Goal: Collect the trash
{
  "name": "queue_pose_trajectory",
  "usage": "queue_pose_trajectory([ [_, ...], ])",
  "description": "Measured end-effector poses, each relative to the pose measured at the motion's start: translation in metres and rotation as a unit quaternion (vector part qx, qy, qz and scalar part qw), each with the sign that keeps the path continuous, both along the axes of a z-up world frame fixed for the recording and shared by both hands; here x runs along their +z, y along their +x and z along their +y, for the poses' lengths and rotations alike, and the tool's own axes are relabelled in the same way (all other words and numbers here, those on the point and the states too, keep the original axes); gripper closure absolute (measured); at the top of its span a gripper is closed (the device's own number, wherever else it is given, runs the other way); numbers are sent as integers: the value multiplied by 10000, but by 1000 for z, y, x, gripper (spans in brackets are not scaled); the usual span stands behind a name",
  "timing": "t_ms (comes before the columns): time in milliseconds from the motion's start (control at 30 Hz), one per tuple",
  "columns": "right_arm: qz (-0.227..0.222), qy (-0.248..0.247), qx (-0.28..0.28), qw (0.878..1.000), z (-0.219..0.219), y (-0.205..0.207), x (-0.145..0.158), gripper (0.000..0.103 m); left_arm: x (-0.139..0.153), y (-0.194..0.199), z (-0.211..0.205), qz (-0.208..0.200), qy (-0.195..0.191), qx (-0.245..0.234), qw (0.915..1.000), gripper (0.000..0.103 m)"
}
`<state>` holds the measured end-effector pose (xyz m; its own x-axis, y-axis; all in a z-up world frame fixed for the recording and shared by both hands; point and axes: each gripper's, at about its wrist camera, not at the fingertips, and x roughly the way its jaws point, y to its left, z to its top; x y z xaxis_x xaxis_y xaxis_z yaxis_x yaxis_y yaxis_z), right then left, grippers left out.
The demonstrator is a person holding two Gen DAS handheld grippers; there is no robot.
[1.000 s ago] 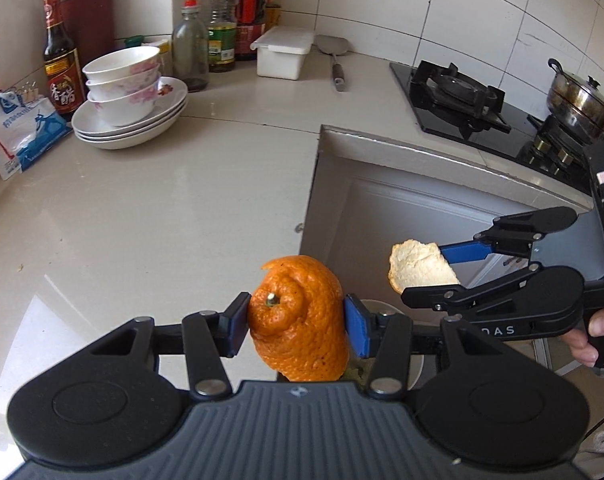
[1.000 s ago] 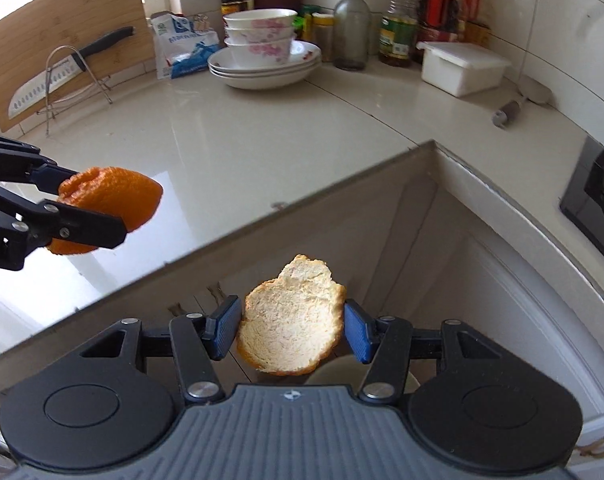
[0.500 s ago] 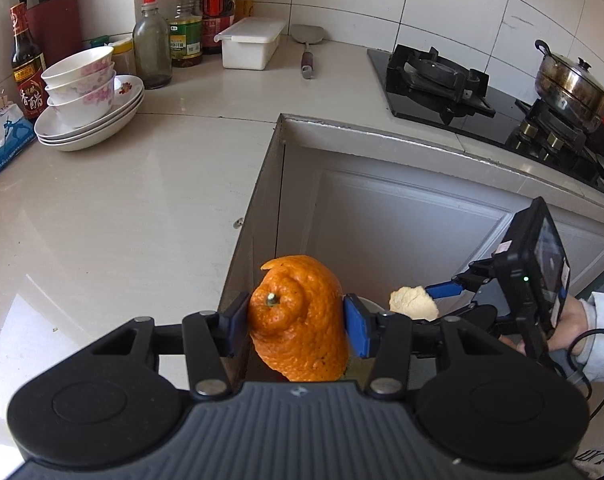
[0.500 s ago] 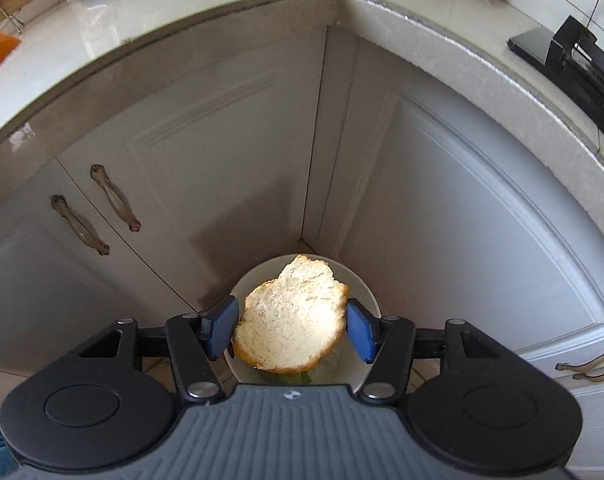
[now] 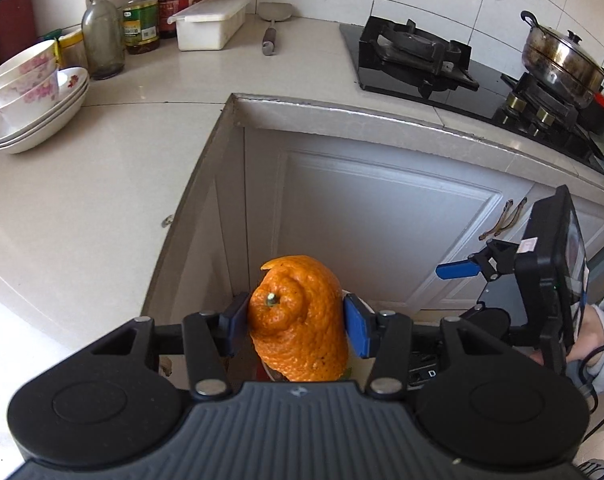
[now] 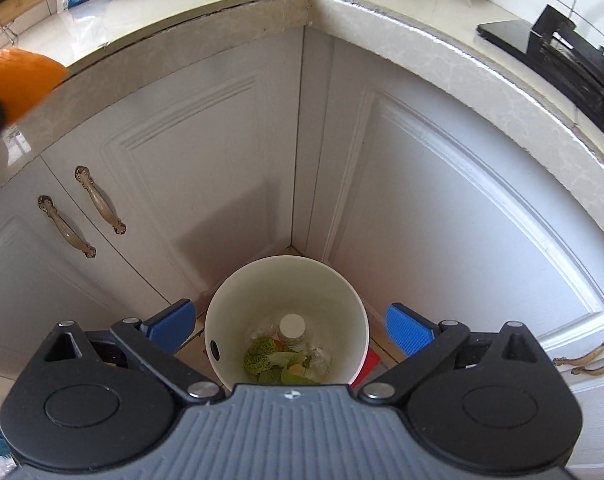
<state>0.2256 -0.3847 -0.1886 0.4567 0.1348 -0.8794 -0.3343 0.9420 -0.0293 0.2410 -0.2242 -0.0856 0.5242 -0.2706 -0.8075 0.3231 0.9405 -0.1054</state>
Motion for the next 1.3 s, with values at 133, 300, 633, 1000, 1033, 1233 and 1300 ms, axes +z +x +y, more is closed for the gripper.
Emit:
queue_pose_trajectory([
  [133, -136, -22, -152, 9998, -8, -14, 9, 0, -18, 13, -20, 110, -42, -144, 9998, 54],
  [300, -248, -15, -386, 9989, -18, -29, 18, 0, -51, 31, -48, 226, -2, -381, 9990, 54],
  [633, -205, 87, -765, 9968, -31, -41, 16, 0, -110, 61, -92, 535, 175, -611, 9965, 54],
  [1000, -148, 99, -965, 9952, -45, -46, 15, 0, -125, 70, -110, 399, 400, -653, 9963, 13],
  [1033, -134, 108, -968, 9952, -45, -45, 15, 0, -124, 70, -110, 360, 452, -639, 9963, 12],
  [1233, -63, 109, -1026, 9946, -45, -39, 11, 0, -114, 64, -105, 222, 645, -544, 9962, 11],
  [1300, 10, 91, -1114, 9937, -46, -37, 9, 0, -110, 59, -101, 209, 769, -488, 9956, 11],
])
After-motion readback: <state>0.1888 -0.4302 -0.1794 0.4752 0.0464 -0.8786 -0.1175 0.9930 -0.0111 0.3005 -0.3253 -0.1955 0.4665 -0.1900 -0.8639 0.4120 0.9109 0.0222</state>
